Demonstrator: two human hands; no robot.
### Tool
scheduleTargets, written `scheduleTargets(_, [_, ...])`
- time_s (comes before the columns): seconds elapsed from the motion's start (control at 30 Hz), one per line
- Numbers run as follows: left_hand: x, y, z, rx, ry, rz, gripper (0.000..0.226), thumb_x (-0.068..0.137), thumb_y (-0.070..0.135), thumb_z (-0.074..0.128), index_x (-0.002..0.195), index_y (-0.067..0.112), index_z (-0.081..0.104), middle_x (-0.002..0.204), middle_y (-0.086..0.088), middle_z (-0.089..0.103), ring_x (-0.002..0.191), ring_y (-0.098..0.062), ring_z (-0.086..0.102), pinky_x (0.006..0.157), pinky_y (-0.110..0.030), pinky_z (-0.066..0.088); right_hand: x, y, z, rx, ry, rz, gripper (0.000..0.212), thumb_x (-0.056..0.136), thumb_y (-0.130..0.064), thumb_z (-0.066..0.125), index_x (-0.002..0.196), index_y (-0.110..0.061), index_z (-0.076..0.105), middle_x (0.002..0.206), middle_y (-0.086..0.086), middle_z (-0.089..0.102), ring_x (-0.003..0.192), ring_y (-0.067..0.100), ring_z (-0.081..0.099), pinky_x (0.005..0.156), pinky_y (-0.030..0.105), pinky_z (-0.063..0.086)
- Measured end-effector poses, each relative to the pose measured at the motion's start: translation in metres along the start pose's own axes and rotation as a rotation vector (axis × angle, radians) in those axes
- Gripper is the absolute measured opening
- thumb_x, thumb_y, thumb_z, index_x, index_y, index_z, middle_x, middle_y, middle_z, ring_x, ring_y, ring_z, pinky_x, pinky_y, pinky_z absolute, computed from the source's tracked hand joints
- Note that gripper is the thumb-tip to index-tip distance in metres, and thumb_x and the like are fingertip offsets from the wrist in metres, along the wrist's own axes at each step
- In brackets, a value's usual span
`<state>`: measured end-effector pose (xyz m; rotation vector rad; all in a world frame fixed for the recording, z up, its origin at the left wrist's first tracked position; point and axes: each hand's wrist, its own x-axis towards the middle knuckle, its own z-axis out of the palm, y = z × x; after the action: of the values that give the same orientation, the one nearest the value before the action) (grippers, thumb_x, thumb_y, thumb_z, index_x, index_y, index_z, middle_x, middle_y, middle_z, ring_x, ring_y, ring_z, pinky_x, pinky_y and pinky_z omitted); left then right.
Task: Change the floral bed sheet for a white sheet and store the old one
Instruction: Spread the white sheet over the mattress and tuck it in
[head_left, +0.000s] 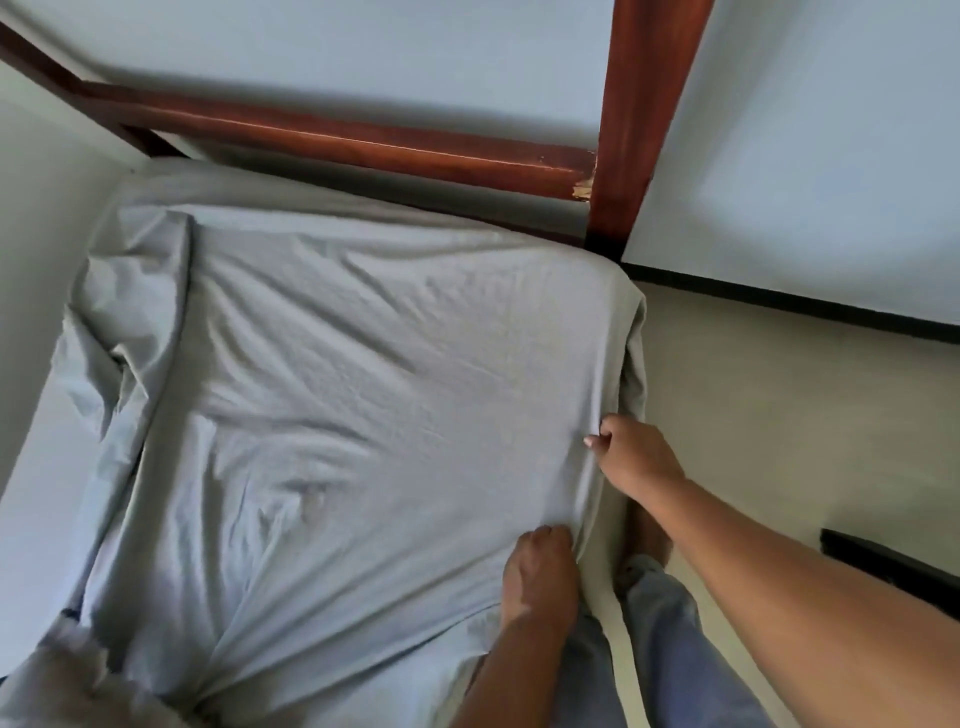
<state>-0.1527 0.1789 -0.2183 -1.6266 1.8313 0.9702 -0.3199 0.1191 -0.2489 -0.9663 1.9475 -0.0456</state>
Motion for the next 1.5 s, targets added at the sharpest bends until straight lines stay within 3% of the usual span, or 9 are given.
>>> scheduleTargets(0.17, [-0.001, -0.001, -0.001, 0.05, -0.049, 0.197, 0.022, 0.1, 0.019, 0.048, 0.111, 0.014, 0.066, 0.115, -0.008, 0.066, 0.106, -0.029, 0.065, 0.088, -0.037, 0.053, -0.011, -0.018, -0.008, -0.094, 0.204, 0.092, 0.021, 0.099, -0.02, 0.055, 0.116, -0.007, 0.056, 0.118, 0.017, 0.061, 0.11, 0.039, 0.061, 0.085, 0.041, 0.051])
scheduleTargets(0.33, [0.009, -0.029, -0.013, -0.169, 0.563, 0.171, 0.03, 0.092, 0.039, 0.058, 0.115, 0.018, 0.059, 0.117, -0.002, 0.059, 0.108, -0.025, 0.057, 0.087, -0.038, 0.054, -0.003, -0.05, 0.011, -0.399, 0.395, -0.486, 0.055, 0.078, -0.021, 0.085, 0.123, -0.003, 0.058, 0.125, 0.02, 0.056, 0.112, 0.04, 0.058, 0.08, 0.047, 0.057])
scheduleTargets(0.5, [0.036, -0.081, -0.032, -0.008, 0.213, -0.085, 0.095, 0.092, 0.068, 0.045, 0.154, 0.038, -0.019, 0.162, 0.003, -0.031, 0.151, -0.031, -0.024, 0.119, -0.06, 0.012, 0.014, -0.062, 0.023, -0.757, 0.014, -0.602, 0.104, 0.087, -0.052, 0.072, 0.163, -0.024, 0.007, 0.17, 0.014, -0.009, 0.156, 0.039, -0.003, 0.124, 0.05, 0.017])
scheduleTargets(0.73, [0.012, -0.085, -0.015, -0.068, 0.035, -0.105, 0.098, 0.091, 0.071, 0.044, 0.148, 0.045, -0.031, 0.149, 0.003, -0.052, 0.142, -0.037, -0.039, 0.114, -0.073, 0.009, -0.001, -0.064, 0.034, -0.931, -0.071, -0.366, 0.099, 0.1, -0.059, 0.046, 0.153, -0.024, -0.03, 0.159, 0.021, -0.037, 0.147, 0.051, -0.026, 0.124, 0.059, 0.005])
scheduleTargets(0.97, [-0.011, -0.085, -0.009, -0.107, -0.005, -0.095, 0.112, 0.082, 0.044, 0.072, 0.141, 0.064, -0.021, 0.152, 0.003, -0.047, 0.149, -0.038, -0.023, 0.101, -0.075, 0.031, -0.02, -0.09, 0.029, -1.011, -0.205, -0.181, 0.119, 0.092, -0.052, 0.066, 0.153, -0.02, -0.031, 0.156, 0.029, -0.037, 0.147, 0.056, -0.02, 0.118, 0.06, 0.025])
scheduleTargets(1.07, [-0.007, -0.1, 0.03, -0.126, 0.21, -0.072, 0.07, 0.087, 0.005, 0.051, 0.136, 0.054, 0.041, 0.168, -0.001, 0.007, 0.148, -0.043, 0.021, 0.057, -0.06, 0.055, -0.021, -0.098, 0.019, -1.094, -0.286, -0.152, 0.118, 0.089, -0.058, 0.067, 0.157, -0.022, -0.023, 0.16, 0.029, -0.031, 0.15, 0.053, -0.013, 0.119, 0.063, 0.018])
scheduleTargets(1.13, [-0.007, -0.112, 0.043, -0.167, 0.199, -0.07, 0.027, 0.092, 0.048, 0.052, 0.119, 0.054, 0.054, 0.153, -0.001, 0.04, 0.138, -0.036, 0.045, 0.05, -0.039, 0.058, -0.024, -0.109, 0.012, -1.135, -0.328, -0.136, 0.113, 0.088, -0.063, 0.065, 0.161, -0.023, -0.012, 0.165, 0.029, -0.014, 0.153, 0.049, 0.004, 0.12, 0.058, 0.02])
scheduleTargets(1.23, [-0.028, -0.118, 0.015, -0.421, 0.021, -0.064, 0.096, 0.069, 0.066, 0.075, 0.15, 0.029, 0.038, 0.159, -0.012, 0.027, 0.135, -0.027, 0.052, 0.097, -0.04, 0.053, -0.036, -0.127, 0.011, -1.15, -0.311, -0.232, 0.092, 0.09, -0.067, 0.058, 0.161, -0.025, 0.016, 0.162, 0.02, 0.025, 0.145, 0.037, 0.033, 0.116, 0.045, 0.035])
scheduleTargets(1.5, [-0.126, -0.148, -0.04, -0.533, 0.046, -0.322, 0.062, 0.098, 0.049, 0.05, 0.149, 0.017, 0.032, 0.152, -0.006, 0.035, 0.139, -0.028, 0.038, 0.112, -0.041, 0.037, -0.136, -0.169, 0.023, -1.096, -0.415, -0.55, 0.072, 0.102, -0.055, 0.043, 0.161, -0.021, 0.018, 0.169, 0.013, 0.01, 0.153, 0.032, 0.02, 0.119, 0.043, 0.03])
